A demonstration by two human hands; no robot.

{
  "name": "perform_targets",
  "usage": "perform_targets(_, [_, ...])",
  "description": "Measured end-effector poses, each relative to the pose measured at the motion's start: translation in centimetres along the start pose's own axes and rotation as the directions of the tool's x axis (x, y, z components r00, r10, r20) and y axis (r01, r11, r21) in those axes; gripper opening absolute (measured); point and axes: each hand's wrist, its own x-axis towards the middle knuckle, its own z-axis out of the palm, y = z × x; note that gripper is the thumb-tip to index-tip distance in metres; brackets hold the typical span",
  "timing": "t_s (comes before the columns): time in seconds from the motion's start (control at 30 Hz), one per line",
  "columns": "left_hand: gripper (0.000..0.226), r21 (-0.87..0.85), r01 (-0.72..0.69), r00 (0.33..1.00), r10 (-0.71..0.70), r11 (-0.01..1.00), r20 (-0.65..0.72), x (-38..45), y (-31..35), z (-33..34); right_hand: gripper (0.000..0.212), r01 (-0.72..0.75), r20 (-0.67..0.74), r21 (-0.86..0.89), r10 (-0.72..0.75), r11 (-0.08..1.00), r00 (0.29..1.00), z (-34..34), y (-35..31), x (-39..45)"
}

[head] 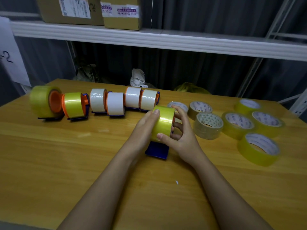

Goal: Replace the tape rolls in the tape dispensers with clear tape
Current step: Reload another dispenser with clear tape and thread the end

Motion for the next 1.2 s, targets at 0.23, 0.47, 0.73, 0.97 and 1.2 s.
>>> perform_targets(0.23, [0.035,0.041,-0.027,1.0,0.027,0.999,0.001,0.02,-0.21,-0.34,0.085,-0.012,-0.006,-0.01,0.012,1.0,1.0,-0.06,-0.17,-0.04])
perform_targets(0.47, [0.032,0.109,-0.035,0.998,0.041,0.993,-0.048,-0.22,0.33,0.01,0.088,-0.013,-0.014,-0.038,0.013,0.999,1.0,0.14,-0.27,-0.07])
perform_targets(0.73, [0.032,-0.017,-0.059,0.998,0.06,0.998,0.03,-0.11,-0.15,0.09,0.086,-0.037,0.009,0.026,0.037,0.999,0.999,-0.02,-0.22,0.12])
perform_targets(0.97, [0.036,0.049,-0.065,0.992,0.059,0.997,0.115,-0.15,-0.35,0.01,0.081,-0.033,-0.002,0.041,0.033,0.999,0.999,-0.69,-0.08,0.36])
perform_targets(1.2, [0.034,0.059,-0.095,0.993,0.09,0.994,0.081,-0.35,-0.21,-0.06,0.065,-0.024,-0.005,0.019,0.024,1.0,1.0,-0.59,-0.84,0.24])
